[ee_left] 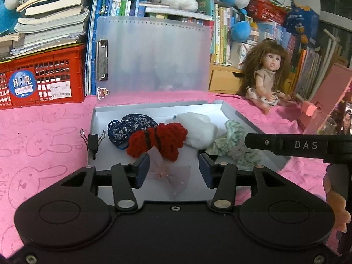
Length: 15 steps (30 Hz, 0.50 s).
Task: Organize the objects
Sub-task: 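Drop the bow into the box from the left tool while the right releases the cloth, then withdraw both tools from the box toward the black round lids on the cloth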
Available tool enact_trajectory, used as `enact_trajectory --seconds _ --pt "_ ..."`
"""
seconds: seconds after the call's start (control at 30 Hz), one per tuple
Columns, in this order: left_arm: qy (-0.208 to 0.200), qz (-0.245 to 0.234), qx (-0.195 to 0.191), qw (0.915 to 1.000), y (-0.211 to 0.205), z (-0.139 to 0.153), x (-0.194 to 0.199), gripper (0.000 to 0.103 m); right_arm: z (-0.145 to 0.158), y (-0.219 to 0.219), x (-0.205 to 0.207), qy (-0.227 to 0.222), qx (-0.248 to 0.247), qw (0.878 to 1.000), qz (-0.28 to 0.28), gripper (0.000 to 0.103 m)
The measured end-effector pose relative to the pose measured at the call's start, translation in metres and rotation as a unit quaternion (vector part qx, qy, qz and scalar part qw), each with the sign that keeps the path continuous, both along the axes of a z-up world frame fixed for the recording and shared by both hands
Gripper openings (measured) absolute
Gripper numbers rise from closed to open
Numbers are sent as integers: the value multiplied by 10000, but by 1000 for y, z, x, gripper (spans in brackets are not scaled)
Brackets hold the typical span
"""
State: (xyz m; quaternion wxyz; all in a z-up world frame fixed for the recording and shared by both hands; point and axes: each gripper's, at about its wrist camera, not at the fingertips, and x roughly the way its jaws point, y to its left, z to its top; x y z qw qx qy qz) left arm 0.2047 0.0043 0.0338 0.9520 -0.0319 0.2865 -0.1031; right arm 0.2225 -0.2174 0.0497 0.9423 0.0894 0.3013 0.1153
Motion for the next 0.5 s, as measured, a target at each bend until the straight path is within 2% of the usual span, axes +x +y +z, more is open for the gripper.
enact_trajectory --seconds 0.17,0.5 --pt "-84 -113 70 9999 -3 6 -15 58 7 -4 -15 -109 73 9999 89 75" --pt "-221 -324 176 9991 -4 10 -47 75 18 -2 -51 -456 -103 9983 343 82"
